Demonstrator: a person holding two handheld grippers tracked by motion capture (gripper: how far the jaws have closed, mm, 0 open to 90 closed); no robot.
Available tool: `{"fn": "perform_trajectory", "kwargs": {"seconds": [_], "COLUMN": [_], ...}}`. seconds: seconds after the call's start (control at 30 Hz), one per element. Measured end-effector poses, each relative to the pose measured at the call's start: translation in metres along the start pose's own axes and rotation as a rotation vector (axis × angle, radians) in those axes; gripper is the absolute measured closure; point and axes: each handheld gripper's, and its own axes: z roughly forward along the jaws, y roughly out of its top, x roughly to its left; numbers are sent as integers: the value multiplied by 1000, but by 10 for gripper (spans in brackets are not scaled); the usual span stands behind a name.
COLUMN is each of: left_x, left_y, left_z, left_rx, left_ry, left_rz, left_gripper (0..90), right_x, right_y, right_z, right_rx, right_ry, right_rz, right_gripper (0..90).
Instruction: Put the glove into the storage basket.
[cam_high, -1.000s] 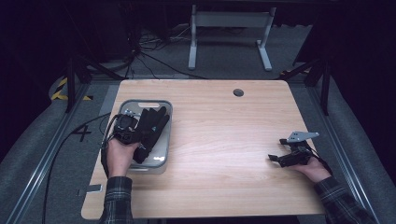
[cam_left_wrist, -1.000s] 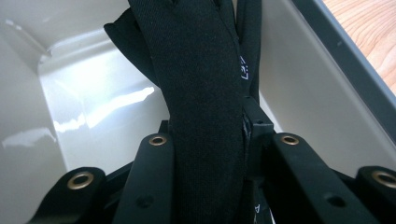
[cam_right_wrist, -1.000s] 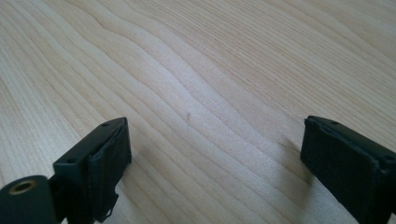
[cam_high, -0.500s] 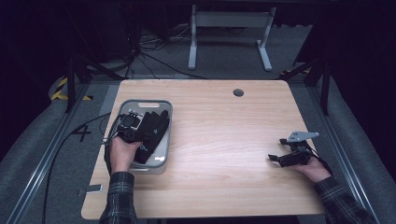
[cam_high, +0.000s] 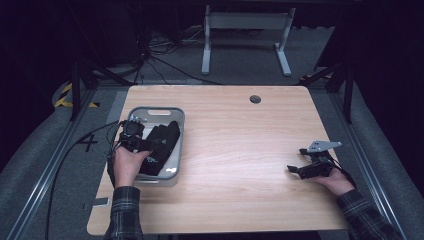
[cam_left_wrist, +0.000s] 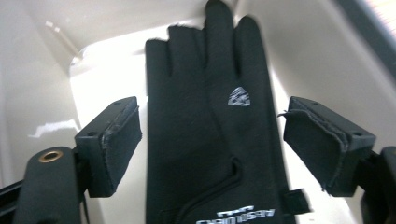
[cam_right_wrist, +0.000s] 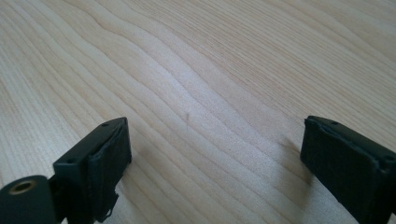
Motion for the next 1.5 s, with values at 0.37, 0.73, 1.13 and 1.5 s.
{"fn": "perform_trajectory", "kwargs": {"seconds": [0.37, 0.73, 1.13, 1.5], "left_x": [-27, -60, -106, -146], "left_y": [10, 20, 27, 21], "left_z": [-10, -17, -12, 7], "left_rx": [-42, -89, -125, -133], "left_ry": [-45, -109, -177, -225], "left_rz": [56, 115, 197, 252], "left_gripper": [157, 157, 158, 157], "right_x": [0, 0, 0, 0], "right_y": [0, 0, 0, 0], "right_z": [0, 0, 0, 0], "right_rx": [0, 0, 0, 0], "right_ry": [0, 0, 0, 0], "right_rz": [0, 0, 0, 0], "right_gripper": [92, 93, 92, 92]}}
